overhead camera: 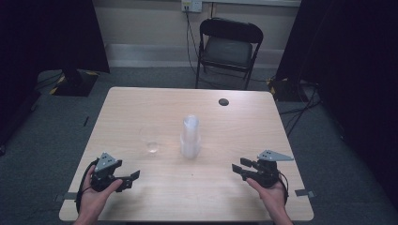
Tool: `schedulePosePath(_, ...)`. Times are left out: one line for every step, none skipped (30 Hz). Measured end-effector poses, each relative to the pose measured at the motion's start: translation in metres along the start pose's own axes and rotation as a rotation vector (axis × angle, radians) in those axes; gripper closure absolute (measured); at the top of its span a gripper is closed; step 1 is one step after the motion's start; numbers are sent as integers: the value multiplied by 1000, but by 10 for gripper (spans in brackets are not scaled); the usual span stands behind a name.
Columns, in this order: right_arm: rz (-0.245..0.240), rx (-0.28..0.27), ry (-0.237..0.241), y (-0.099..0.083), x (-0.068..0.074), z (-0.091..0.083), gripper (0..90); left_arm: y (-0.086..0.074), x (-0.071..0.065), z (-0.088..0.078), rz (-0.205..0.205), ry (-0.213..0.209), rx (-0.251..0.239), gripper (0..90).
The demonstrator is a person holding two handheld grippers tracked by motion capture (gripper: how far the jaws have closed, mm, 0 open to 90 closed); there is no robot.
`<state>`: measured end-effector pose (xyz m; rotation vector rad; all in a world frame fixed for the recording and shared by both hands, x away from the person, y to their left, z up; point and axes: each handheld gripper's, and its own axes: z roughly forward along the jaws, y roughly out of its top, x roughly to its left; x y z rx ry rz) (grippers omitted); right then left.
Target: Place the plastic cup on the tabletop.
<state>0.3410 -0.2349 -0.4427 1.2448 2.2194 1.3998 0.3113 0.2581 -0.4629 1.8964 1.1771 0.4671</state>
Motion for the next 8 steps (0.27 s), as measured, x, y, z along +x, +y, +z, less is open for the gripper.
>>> schedulePosePath(1, -1, -2, 0, -1, -1, 490, -3, -1, 0, -2, 6, 8, 160)
schedulePosePath(5, 0, -5, -1, -2, -1, 487, -6, -2, 0, -1, 9, 16, 160)
schedulePosePath(10, -2, -6, -1, -2, -1, 484, -7, -2, 0, 6, 2, 21, 160)
schedulePosePath(11, -3, -6, -1, -3, -1, 480, -8, -3, 0, 6, -3, 18, 160)
schedulePosePath(11, -5, -7, -1, -3, -1, 475, -9, -3, 1, 8, 5, 20, 160)
schedulePosePath(16, -11, -6, -1, -3, -2, 469, -9, -3, 1, 7, 3, 20, 160)
schedulePosePath(19, -13, -7, -1, -4, -2, 467, -9, -3, 2, 6, -6, 20, 160)
schedulePosePath(19, -13, -7, -1, -4, -2, 467, -9, -3, 2, 6, -6, 20, 160)
